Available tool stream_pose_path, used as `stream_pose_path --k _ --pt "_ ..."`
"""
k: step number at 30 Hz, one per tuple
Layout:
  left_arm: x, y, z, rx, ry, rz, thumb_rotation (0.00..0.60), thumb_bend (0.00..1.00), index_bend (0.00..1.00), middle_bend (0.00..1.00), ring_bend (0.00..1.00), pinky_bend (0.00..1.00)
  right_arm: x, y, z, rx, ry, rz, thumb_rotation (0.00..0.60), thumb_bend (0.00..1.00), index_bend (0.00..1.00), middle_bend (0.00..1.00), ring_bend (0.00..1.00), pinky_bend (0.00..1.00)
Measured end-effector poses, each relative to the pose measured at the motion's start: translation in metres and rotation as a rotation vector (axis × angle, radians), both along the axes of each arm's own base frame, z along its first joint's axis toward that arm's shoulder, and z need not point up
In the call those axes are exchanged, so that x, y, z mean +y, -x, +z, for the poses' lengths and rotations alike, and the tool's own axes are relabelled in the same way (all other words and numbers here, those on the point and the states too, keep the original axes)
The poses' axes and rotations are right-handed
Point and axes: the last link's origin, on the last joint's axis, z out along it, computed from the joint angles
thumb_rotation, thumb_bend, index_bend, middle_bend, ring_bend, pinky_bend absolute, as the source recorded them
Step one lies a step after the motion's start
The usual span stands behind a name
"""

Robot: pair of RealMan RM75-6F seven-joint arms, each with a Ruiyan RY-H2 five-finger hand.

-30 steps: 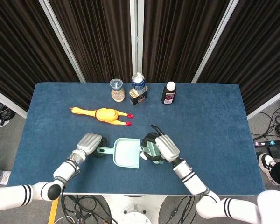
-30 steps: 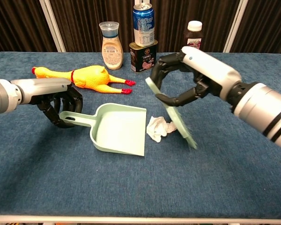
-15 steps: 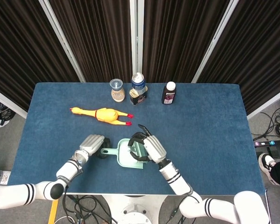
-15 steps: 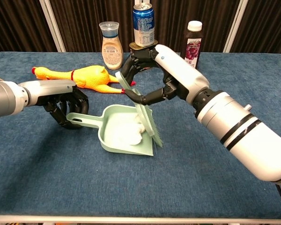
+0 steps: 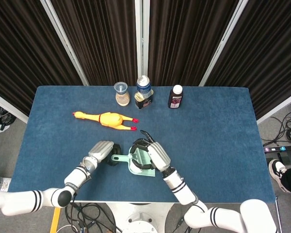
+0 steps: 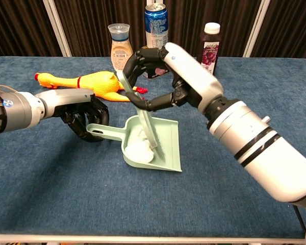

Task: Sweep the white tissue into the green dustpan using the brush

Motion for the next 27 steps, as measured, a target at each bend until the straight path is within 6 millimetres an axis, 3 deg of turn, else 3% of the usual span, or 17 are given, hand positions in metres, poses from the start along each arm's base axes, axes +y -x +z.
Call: stream_pose_path --k 7,12,21,27 --pt "0.001 0.021 0.018 0.040 -0.059 0.008 0.600 0.31 0.57 0.56 0.48 0.50 -0.013 0.017 0.029 0.075 0.053 0.009 0.600 0.52 0.76 0.59 0.29 0.00" --pt "-0.001 0.037 0.032 0.043 -0.087 0.037 0.600 0.31 0.57 0.55 0.48 0.49 -0.029 0.042 0.056 0.269 0.086 0.020 0.600 0.52 0.76 0.59 0.29 0.00" --pt "-0.004 0.041 0.023 0.024 -0.045 0.044 0.600 0.31 0.56 0.55 0.48 0.49 -0.043 0.072 0.085 0.644 0.139 0.031 0.600 0.52 0.76 0.58 0.29 0.00" --pt "-0.003 0.028 0.012 -0.005 -0.023 0.033 0.600 0.31 0.56 0.55 0.48 0.49 -0.037 0.062 0.071 0.527 0.070 -0.003 0.600 0.52 0.76 0.58 0.29 0.00"
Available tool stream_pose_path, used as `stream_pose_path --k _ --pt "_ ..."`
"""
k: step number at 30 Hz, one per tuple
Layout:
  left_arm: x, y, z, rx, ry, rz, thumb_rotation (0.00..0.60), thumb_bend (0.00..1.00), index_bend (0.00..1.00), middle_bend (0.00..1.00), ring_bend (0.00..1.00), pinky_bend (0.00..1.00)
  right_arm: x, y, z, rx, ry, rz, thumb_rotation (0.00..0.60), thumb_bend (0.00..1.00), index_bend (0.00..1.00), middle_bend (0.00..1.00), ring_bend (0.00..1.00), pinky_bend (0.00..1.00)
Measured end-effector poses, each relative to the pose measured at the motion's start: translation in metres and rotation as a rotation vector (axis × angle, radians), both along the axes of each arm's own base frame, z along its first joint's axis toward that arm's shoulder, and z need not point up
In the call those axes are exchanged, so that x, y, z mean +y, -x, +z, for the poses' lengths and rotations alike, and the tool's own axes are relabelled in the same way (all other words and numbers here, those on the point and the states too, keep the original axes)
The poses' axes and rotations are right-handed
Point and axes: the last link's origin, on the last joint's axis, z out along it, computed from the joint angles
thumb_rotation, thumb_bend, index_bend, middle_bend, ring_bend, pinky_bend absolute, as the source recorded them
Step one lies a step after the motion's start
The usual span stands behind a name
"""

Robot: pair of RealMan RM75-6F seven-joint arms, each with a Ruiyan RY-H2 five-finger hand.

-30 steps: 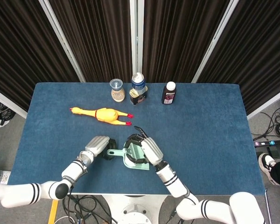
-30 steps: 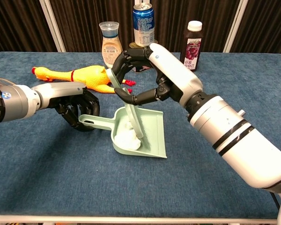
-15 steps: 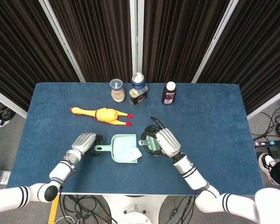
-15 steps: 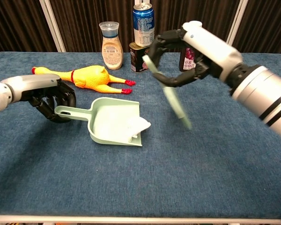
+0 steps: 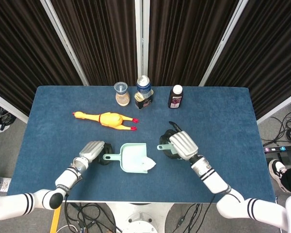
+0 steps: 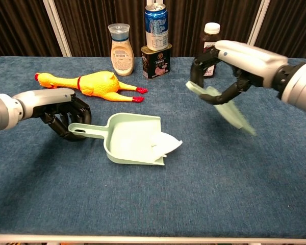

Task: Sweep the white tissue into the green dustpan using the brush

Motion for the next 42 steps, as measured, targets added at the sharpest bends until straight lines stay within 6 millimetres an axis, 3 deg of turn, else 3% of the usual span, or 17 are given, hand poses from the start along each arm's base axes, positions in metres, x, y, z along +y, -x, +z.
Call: stream_pose_path --k 12,22,37,42 --pt "0.004 -0.020 -0.013 -0.047 0.019 0.031 0.600 0.31 0.56 0.55 0.48 0.49 0.022 -0.056 -0.056 -0.279 -0.072 -0.014 0.600 0.52 0.76 0.58 0.29 0.00" --pt "0.001 -0.029 -0.015 -0.066 0.031 0.032 0.600 0.31 0.56 0.54 0.48 0.49 0.017 -0.084 -0.077 -0.329 -0.052 0.025 0.600 0.52 0.76 0.58 0.28 0.00" --pt "0.003 -0.016 -0.008 -0.045 0.012 0.034 0.600 0.31 0.55 0.53 0.48 0.49 0.008 -0.059 -0.046 -0.243 -0.015 0.044 0.600 0.52 0.76 0.58 0.28 0.00" --pt "0.005 -0.008 -0.003 -0.021 -0.010 0.030 0.600 0.31 0.45 0.49 0.46 0.47 0.000 -0.036 -0.026 -0.105 -0.016 0.060 0.600 0.52 0.75 0.58 0.28 0.00"
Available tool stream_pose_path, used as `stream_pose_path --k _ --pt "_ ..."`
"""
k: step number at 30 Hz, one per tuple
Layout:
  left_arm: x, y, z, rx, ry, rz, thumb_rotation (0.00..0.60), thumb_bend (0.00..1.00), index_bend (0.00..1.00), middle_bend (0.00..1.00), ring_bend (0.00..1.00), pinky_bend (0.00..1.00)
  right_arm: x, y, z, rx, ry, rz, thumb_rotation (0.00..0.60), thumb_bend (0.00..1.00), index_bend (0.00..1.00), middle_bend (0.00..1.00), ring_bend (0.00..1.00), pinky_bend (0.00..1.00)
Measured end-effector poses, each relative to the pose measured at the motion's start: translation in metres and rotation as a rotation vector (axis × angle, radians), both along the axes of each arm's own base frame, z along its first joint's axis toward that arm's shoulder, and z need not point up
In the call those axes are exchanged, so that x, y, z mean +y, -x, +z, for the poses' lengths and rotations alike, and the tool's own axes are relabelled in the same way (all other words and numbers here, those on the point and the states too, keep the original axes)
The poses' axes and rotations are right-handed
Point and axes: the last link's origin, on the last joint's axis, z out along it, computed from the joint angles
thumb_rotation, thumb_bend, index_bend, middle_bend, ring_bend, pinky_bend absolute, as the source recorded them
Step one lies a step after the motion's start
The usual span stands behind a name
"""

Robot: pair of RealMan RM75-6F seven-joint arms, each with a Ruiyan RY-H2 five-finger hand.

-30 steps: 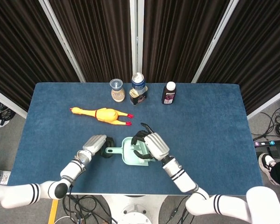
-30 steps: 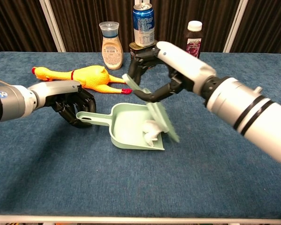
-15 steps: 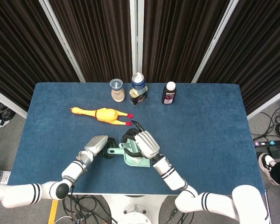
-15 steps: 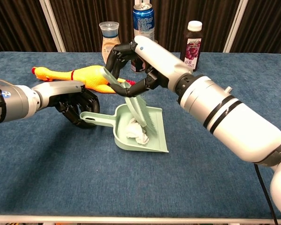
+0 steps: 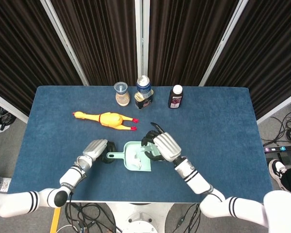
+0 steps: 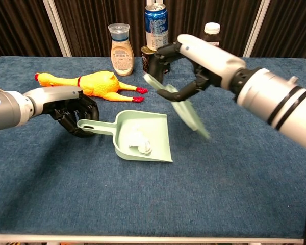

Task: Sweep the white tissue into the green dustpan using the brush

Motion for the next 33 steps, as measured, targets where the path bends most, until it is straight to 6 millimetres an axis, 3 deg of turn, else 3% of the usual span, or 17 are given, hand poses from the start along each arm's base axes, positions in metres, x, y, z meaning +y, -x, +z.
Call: stream_pose_path --k 9,14,16,20,24,28,33 --pt "0.000 0.006 0.005 0.027 -0.016 -0.009 0.600 0.24 0.26 0.33 0.23 0.35 0.000 0.038 0.023 0.301 0.005 0.022 0.600 0.52 0.70 0.53 0.22 0.00" --pt "0.002 0.011 0.016 0.035 -0.078 -0.011 0.600 0.22 0.22 0.32 0.22 0.30 0.003 0.050 0.023 0.395 0.012 0.033 0.600 0.52 0.65 0.48 0.17 0.00" --pt "0.003 0.014 0.022 0.040 -0.104 -0.006 0.600 0.21 0.21 0.32 0.22 0.30 0.004 0.055 0.023 0.431 0.015 0.035 0.600 0.48 0.55 0.42 0.11 0.00" --pt "0.006 0.028 0.044 0.071 -0.184 0.002 0.600 0.21 0.21 0.32 0.22 0.30 0.005 0.064 0.019 0.509 -0.008 0.028 0.600 0.34 0.30 0.29 0.01 0.00" --pt "0.012 0.043 0.067 0.102 -0.257 0.029 0.600 0.21 0.21 0.32 0.22 0.30 0.007 0.071 0.014 0.570 -0.049 0.005 0.600 0.29 0.11 0.18 0.00 0.00" --pt "0.013 0.056 0.086 0.131 -0.335 0.036 0.600 0.20 0.21 0.32 0.22 0.30 0.008 0.072 0.018 0.567 -0.033 -0.011 0.600 0.27 0.09 0.17 0.00 0.00" --pt "0.013 0.080 0.118 0.223 -0.449 0.023 0.600 0.20 0.23 0.32 0.22 0.27 0.002 0.083 0.046 0.489 0.060 -0.077 0.600 0.27 0.09 0.18 0.00 0.00"
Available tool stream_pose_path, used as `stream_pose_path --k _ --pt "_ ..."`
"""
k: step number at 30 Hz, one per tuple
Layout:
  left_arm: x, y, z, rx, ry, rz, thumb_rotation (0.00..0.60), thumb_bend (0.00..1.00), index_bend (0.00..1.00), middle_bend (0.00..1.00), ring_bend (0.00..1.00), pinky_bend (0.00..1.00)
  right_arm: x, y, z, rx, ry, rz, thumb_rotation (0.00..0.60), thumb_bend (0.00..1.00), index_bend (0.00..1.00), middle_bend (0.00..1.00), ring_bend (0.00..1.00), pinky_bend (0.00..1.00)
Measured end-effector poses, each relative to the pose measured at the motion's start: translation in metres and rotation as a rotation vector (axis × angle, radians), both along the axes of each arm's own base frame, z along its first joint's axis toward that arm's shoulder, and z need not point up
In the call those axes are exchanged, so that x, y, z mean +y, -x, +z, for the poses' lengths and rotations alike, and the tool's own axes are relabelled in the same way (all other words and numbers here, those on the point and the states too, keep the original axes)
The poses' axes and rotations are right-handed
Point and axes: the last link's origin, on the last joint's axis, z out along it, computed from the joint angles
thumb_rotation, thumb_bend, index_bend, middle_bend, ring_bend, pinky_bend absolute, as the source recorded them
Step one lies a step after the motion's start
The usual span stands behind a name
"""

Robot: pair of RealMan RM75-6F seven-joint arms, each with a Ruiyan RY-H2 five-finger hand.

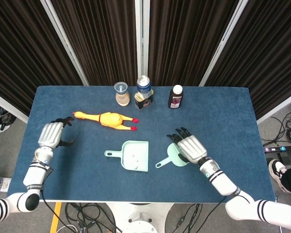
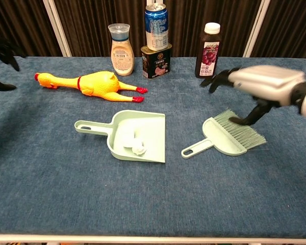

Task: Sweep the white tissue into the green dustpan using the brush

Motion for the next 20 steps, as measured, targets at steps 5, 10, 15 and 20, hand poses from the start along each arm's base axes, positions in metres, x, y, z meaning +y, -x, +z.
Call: stream_pose_path --k 5,10,15,20 --pt "-0.017 0.027 0.027 0.093 -0.111 -0.001 0.600 0.20 0.24 0.32 0.22 0.24 0.003 0.029 0.047 -0.052 0.123 -0.048 0.600 0.27 0.09 0.17 0.00 0.00" --pt "-0.050 0.056 0.050 0.146 -0.206 0.026 0.600 0.20 0.24 0.32 0.22 0.23 0.021 0.063 0.094 -0.080 0.234 -0.094 0.600 0.27 0.09 0.15 0.00 0.00" --pt "-0.093 0.077 0.065 0.184 -0.272 0.059 0.600 0.20 0.25 0.31 0.22 0.22 0.053 0.093 0.121 -0.132 0.314 -0.165 0.600 0.27 0.09 0.15 0.00 0.00" --pt "-0.132 0.081 0.065 0.198 -0.283 0.062 0.600 0.20 0.25 0.31 0.22 0.22 0.085 0.113 0.137 -0.159 0.391 -0.212 0.600 0.27 0.09 0.16 0.00 0.00"
